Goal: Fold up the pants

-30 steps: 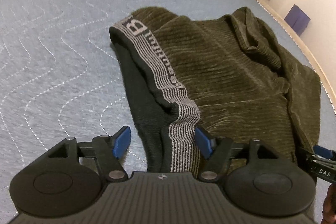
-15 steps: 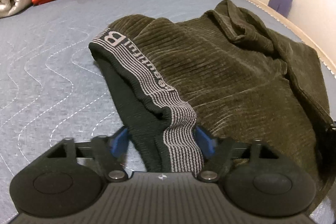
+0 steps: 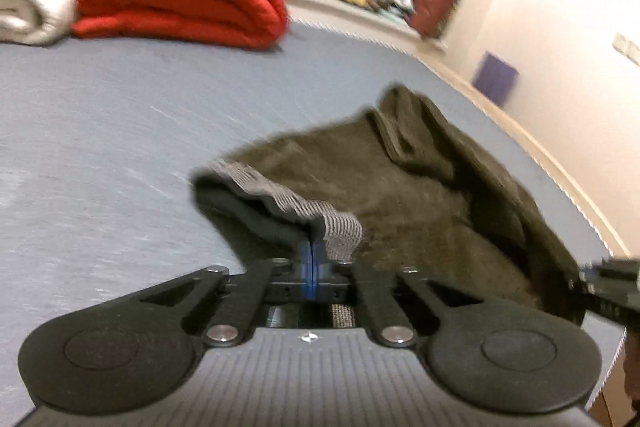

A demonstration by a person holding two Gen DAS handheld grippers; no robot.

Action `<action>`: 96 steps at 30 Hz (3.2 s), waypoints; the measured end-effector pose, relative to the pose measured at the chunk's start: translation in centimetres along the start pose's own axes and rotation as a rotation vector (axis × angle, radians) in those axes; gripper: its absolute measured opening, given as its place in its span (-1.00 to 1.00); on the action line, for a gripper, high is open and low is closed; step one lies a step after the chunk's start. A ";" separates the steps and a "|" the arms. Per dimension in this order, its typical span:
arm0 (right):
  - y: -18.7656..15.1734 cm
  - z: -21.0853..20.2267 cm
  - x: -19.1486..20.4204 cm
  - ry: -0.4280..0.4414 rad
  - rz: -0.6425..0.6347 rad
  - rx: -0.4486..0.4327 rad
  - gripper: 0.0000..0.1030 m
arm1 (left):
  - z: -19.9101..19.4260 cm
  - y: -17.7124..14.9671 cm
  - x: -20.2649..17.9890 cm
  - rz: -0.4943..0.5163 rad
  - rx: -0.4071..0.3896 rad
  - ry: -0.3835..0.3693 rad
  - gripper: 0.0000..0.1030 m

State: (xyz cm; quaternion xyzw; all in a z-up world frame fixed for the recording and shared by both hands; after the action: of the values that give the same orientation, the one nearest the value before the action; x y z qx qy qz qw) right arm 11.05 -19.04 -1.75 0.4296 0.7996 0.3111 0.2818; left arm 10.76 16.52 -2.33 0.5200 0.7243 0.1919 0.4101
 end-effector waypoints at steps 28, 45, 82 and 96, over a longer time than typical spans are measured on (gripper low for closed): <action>-5.7 -1.1 -5.4 -0.117 0.047 0.243 -0.82 | 10.6 -1.7 4.0 -0.310 0.377 -0.161 0.53; -0.6 4.3 -5.0 -0.082 0.172 0.139 -0.18 | 8.3 -0.3 2.6 -0.190 0.238 -0.148 -0.58; 1.0 3.0 3.7 0.375 0.165 0.055 -0.03 | -9.5 3.0 7.9 -0.066 0.009 0.162 0.28; -4.2 -4.7 -3.8 0.370 -0.087 0.035 -0.87 | 0.7 0.1 -4.1 -0.013 0.132 -0.112 -0.75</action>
State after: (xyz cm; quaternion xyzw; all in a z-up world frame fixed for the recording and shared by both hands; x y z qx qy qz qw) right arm 7.32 -25.35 -1.15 0.3349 0.8609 0.3583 0.1354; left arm 11.86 12.74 -1.11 0.5512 0.7145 0.1118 0.4162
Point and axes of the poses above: each gripper's, at about its wrist camera, not at the fingertips, and z roughly the way its jaws point, x to its left, y to its top, the point moved 2 cm from there along z, roughly the way its jaws point, and after that the axes turned 11 degrees about -z, right-handed, at the moved point
